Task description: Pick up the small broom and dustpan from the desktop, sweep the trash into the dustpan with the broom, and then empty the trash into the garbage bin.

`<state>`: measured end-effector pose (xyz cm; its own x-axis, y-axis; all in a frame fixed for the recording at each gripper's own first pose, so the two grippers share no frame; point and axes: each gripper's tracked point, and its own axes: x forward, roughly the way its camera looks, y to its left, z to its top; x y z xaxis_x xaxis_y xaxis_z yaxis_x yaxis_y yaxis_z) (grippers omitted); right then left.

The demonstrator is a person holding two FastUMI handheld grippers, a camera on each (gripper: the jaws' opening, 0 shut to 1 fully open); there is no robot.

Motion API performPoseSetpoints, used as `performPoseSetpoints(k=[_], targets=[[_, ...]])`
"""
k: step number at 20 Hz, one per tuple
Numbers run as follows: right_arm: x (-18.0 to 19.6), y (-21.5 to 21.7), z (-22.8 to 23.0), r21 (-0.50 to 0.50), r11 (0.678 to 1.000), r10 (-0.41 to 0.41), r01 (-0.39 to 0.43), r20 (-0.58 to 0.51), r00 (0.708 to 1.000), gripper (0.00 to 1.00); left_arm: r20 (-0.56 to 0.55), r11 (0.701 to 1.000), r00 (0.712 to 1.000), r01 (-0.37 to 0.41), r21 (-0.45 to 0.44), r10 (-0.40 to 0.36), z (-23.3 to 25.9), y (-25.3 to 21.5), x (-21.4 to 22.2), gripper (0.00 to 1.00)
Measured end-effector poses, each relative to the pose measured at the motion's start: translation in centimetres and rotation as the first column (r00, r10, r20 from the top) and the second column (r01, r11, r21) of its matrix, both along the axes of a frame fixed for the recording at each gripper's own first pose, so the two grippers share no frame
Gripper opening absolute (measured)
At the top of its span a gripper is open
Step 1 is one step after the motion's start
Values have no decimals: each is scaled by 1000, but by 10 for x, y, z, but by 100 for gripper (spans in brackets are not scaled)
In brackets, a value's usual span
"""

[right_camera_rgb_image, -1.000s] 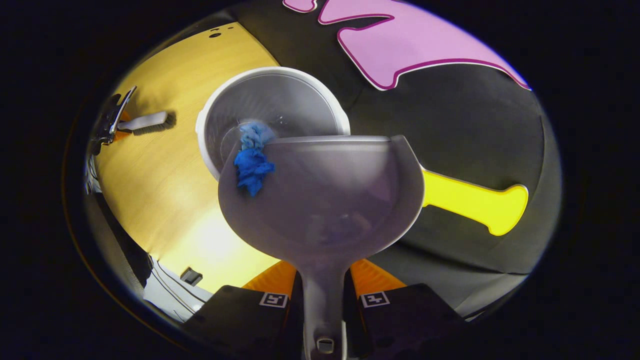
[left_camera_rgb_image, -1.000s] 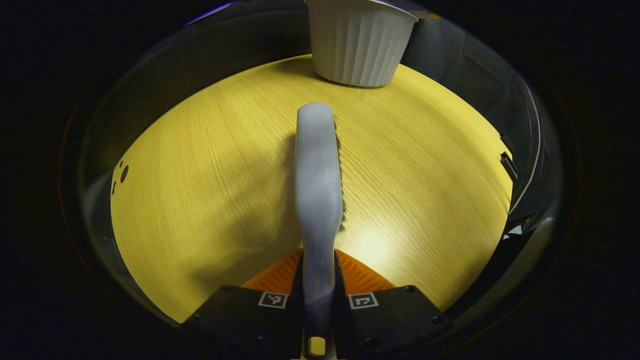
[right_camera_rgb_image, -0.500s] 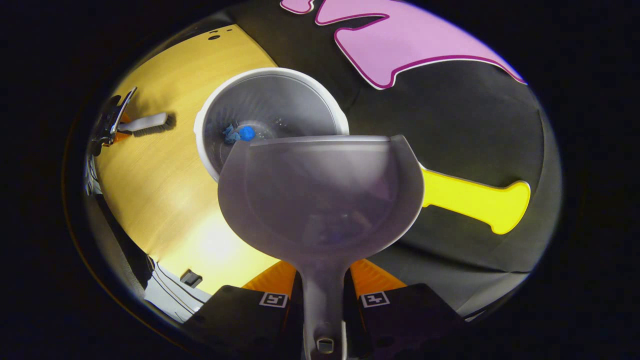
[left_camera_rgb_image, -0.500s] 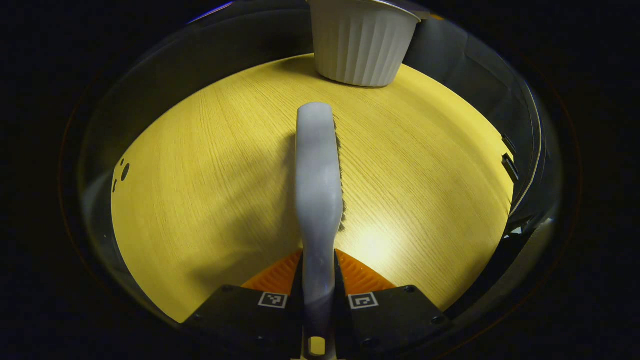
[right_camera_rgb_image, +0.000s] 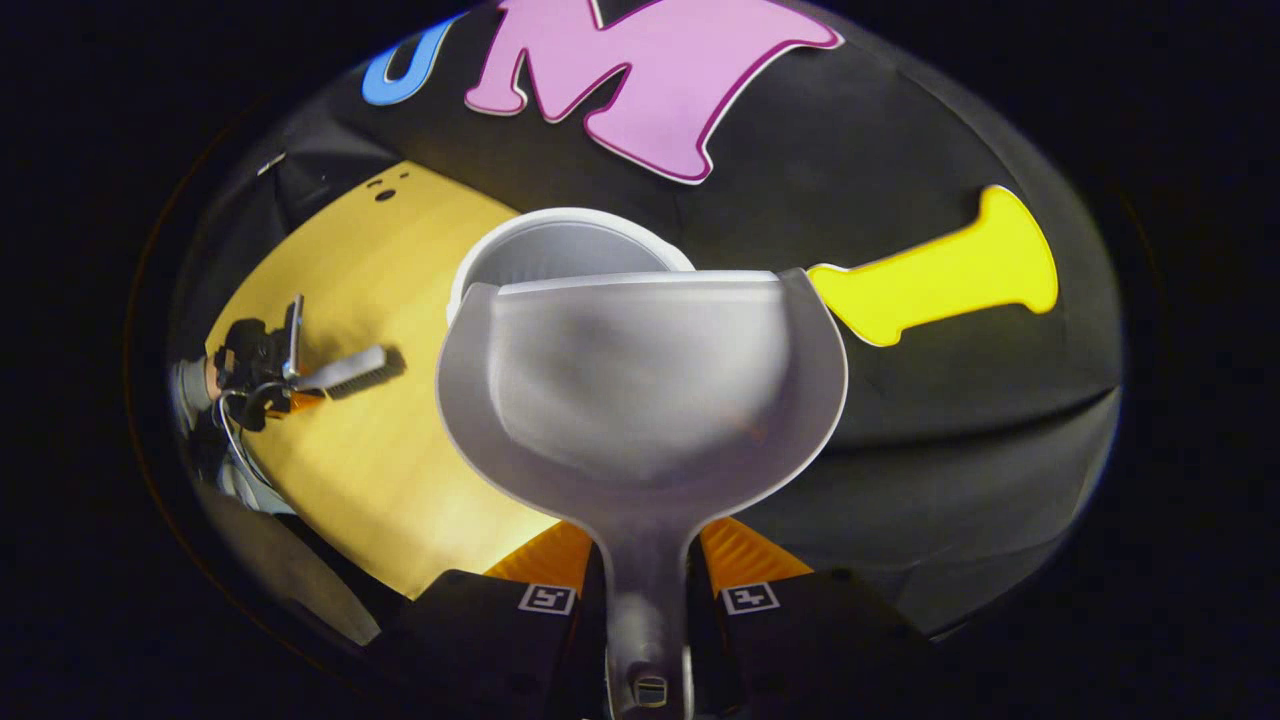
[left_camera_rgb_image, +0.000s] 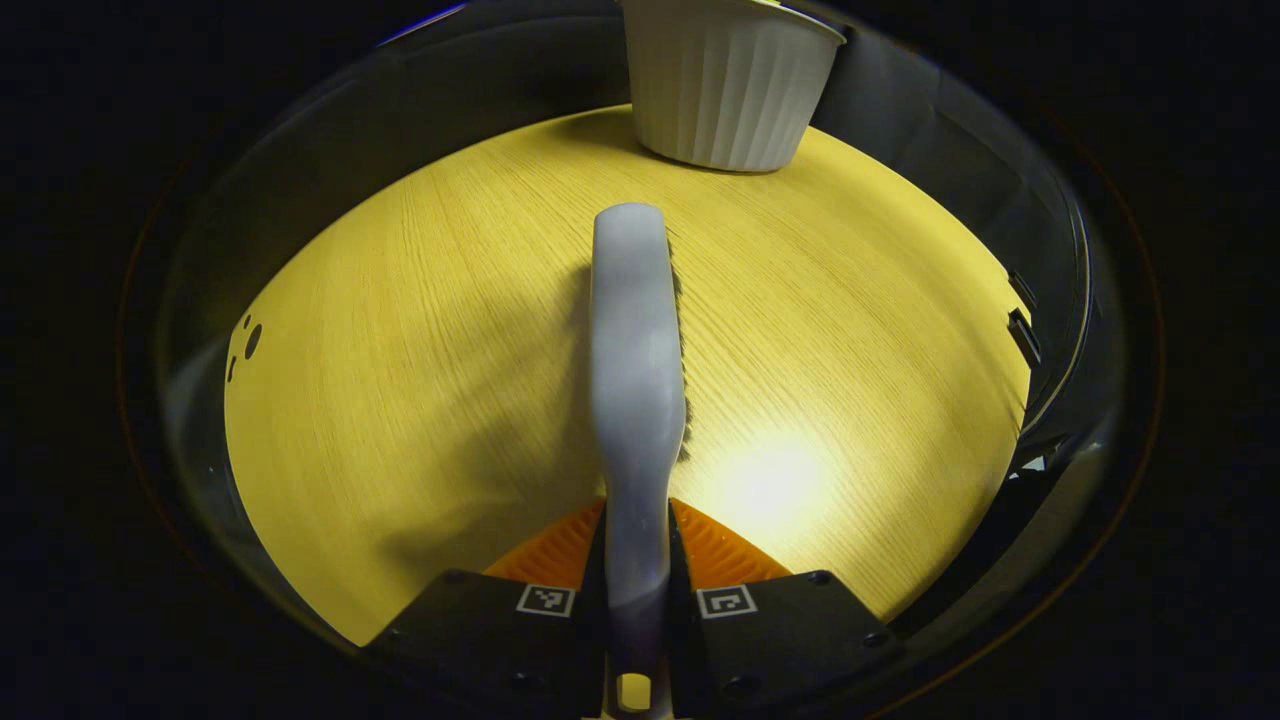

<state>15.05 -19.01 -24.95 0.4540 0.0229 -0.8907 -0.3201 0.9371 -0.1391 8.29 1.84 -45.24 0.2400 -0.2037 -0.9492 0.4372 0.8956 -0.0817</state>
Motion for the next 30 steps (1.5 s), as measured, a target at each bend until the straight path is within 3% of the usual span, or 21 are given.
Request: performPoseSetpoints(k=[5, 11, 17, 18, 22, 25, 30], targets=[[-26, 12, 38, 147, 987, -78, 61, 113, 991, 38, -15, 1000, 1000, -10, 14, 11, 1, 0, -1, 30], [-101, 56, 30, 265, 964, -54, 34, 69, 996, 38, -35, 999, 999, -24, 30, 25, 2, -1, -2, 31], [-178, 109, -40, 335, 941, -36, 56, -65, 997, 38, -47, 999, 998, -29, 43, 31, 2, 0, -2, 30], [-188, 117, -55, 332, 941, -37, 62, -83, 996, 38, -47, 999, 998, -31, 44, 33, 3, 0, -2, 34], [-223, 149, -117, 340, 935, -43, 101, -175, 984, 38, -50, 998, 998, -40, 52, 42, 2, -1, -2, 30], [-232, 170, -167, 313, 945, -31, 99, -217, 976, 38, -50, 998, 998, -45, 54, 48, 2, 0, -3, 31], [-215, 196, -223, 304, 946, -42, 113, -231, 972, 38, -54, 996, 996, -65, 62, 68, 3, -1, -2, 30]])
